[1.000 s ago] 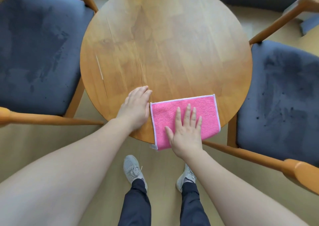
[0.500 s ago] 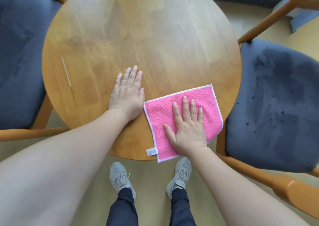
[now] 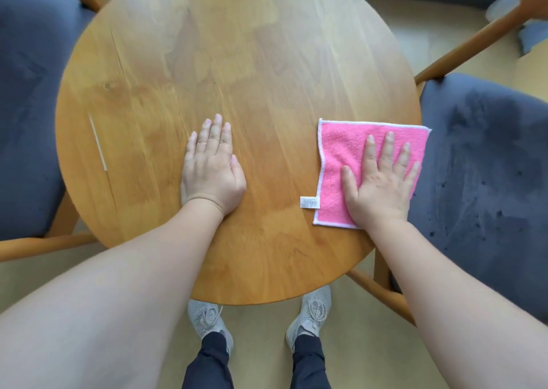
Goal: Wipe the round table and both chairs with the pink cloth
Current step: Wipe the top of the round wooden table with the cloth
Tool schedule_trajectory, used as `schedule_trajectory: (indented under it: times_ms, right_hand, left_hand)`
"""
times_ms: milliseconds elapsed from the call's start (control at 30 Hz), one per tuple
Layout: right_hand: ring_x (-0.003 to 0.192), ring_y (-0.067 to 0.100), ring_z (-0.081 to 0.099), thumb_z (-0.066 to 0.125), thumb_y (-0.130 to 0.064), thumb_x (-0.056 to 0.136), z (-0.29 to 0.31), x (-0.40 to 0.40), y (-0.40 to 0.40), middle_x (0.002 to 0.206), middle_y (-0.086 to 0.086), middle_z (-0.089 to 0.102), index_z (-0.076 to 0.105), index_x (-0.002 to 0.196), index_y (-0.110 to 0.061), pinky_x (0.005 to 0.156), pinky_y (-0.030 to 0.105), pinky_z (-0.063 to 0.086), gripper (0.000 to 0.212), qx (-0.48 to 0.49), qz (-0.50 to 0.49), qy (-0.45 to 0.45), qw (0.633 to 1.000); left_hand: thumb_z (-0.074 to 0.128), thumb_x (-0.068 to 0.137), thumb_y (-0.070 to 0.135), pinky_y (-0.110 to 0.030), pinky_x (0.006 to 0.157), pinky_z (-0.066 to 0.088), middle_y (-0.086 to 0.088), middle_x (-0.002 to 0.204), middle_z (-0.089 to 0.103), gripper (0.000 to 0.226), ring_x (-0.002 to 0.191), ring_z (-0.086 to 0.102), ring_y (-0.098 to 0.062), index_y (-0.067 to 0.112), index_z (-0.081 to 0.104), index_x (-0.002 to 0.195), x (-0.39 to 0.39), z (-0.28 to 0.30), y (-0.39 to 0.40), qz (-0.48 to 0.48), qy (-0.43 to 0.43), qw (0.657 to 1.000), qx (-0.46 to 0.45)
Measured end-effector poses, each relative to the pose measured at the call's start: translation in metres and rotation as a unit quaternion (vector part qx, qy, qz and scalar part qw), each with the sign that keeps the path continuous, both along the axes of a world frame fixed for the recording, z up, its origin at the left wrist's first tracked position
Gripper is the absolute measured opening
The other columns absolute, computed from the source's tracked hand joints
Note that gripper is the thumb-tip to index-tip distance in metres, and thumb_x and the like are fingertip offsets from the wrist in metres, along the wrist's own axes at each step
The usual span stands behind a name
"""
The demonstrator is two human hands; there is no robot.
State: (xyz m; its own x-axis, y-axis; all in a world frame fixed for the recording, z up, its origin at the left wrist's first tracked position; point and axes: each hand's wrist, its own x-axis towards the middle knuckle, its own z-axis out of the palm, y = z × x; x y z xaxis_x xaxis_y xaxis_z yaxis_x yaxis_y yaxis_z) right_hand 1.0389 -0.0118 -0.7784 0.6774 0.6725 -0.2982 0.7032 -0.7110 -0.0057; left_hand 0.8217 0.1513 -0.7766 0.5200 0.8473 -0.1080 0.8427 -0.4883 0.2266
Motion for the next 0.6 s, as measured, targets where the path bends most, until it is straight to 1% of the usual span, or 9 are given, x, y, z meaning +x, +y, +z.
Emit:
schedule_trajectory:
  times_ms: [167,333,467,600]
  right_hand:
    - [0.147,0.034,-0.011,0.007,-0.065,0.09,-0.001,-0.006,-0.002,0.161,0.008,-0.01,-0.007,0.153,-0.024,0.117,0.053,-0.007,0.076,0.002,-0.003,0.004,1.0]
    - [0.146,0.036,-0.01,0.003,-0.063,0.09,-0.001,-0.03,0.001,0.16,0.012,-0.009,-0.004,0.153,-0.018,0.117,0.055,-0.006,0.077,-0.003,-0.009,0.009,1.0]
    - [0.146,0.037,-0.012,0.006,-0.062,0.09,0.0,-0.069,0.009,0.157,0.009,-0.017,-0.009,0.149,-0.019,0.115,0.054,-0.012,0.075,-0.001,0.052,0.033,0.998]
    - [0.146,0.039,-0.01,0.009,-0.06,0.091,0.003,-0.109,0.021,0.155,0.01,-0.016,-0.005,0.148,-0.019,0.114,0.055,-0.013,0.071,0.011,0.121,0.045,0.992]
  left_hand:
    - [0.026,0.089,0.026,-0.029,0.118,-0.006,-0.005,0.159,0.016,0.063,0.147,0.01,-0.017,0.007,0.023,0.149,-0.001,0.001,-0.002,-0.004,0.009,1.0,0.002]
    - [0.026,0.088,0.026,-0.03,0.117,-0.006,-0.006,0.159,0.014,0.064,0.147,0.008,-0.018,0.007,0.022,0.149,0.0,0.001,-0.001,-0.014,0.016,1.0,0.002]
    - [0.029,0.087,0.024,-0.03,0.118,-0.004,-0.007,0.158,0.017,0.064,0.146,0.011,-0.019,0.006,0.025,0.148,-0.001,0.003,0.0,-0.014,0.0,1.0,-0.001]
    - [0.032,0.085,0.022,-0.029,0.117,-0.003,-0.007,0.157,0.021,0.064,0.146,0.015,-0.019,0.005,0.03,0.147,0.0,0.005,0.001,-0.006,-0.038,0.999,-0.015]
